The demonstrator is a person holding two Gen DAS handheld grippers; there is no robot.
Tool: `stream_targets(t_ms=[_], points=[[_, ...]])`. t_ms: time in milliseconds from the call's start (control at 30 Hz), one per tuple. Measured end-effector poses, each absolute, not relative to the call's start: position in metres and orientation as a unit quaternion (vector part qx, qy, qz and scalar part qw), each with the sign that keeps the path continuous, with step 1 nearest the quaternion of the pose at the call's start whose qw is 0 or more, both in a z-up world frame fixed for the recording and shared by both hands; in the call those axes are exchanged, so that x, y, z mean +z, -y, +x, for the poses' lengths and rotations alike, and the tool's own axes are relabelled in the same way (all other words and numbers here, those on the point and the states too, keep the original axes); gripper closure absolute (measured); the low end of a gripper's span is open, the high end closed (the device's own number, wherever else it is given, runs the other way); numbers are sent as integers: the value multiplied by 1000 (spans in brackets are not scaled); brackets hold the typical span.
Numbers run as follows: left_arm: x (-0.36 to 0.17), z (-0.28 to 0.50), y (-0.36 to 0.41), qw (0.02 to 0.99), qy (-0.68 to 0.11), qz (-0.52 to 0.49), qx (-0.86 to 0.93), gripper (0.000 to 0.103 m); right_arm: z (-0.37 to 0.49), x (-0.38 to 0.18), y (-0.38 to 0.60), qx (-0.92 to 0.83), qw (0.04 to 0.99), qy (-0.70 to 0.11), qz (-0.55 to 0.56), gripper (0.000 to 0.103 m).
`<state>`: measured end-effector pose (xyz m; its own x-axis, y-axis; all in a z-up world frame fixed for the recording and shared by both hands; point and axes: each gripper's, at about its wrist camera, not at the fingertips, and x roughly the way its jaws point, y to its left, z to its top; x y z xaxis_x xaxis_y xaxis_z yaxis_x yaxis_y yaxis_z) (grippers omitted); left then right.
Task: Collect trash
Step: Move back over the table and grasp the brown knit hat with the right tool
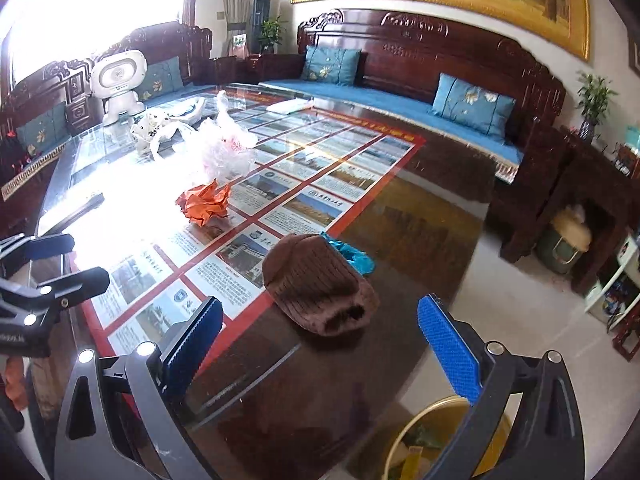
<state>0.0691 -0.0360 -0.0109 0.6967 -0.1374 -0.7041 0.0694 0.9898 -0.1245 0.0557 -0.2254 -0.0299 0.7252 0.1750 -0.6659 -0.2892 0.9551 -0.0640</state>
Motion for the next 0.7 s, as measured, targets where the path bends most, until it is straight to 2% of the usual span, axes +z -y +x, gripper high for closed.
stream_targets(t_ms=[367, 433, 467, 500, 533, 600, 633, 700], points=[[-25, 92, 40, 913, -401, -47, -61, 4, 100, -63, 209, 72, 913, -380, -130, 11], [-26, 95, 41, 912, -402, -48, -62, 4, 103, -68, 205, 76, 909, -387, -137, 22], [-26, 96, 41, 912, -403, -48, -61, 4, 104, -70, 205, 84, 905, -394, -135, 35], [-27, 96, 42, 912, -403, -48, -61, 4, 106, -72, 205, 90, 901, -403, -131, 42], [-27, 96, 42, 912, -403, -48, -62, 4, 106, -72, 208, 96, 900, -407, -122, 45], [-27, 97, 43, 912, -403, -47, -62, 4, 106, -72, 212, 103, 901, -406, -107, 60], [-27, 96, 44, 912, -403, -47, -63, 4, 106, -71, 213, 105, 901, -408, -104, 64], [-27, 96, 46, 911, -404, -46, -65, 4, 104, -71, 217, 116, 900, -410, -91, 83]])
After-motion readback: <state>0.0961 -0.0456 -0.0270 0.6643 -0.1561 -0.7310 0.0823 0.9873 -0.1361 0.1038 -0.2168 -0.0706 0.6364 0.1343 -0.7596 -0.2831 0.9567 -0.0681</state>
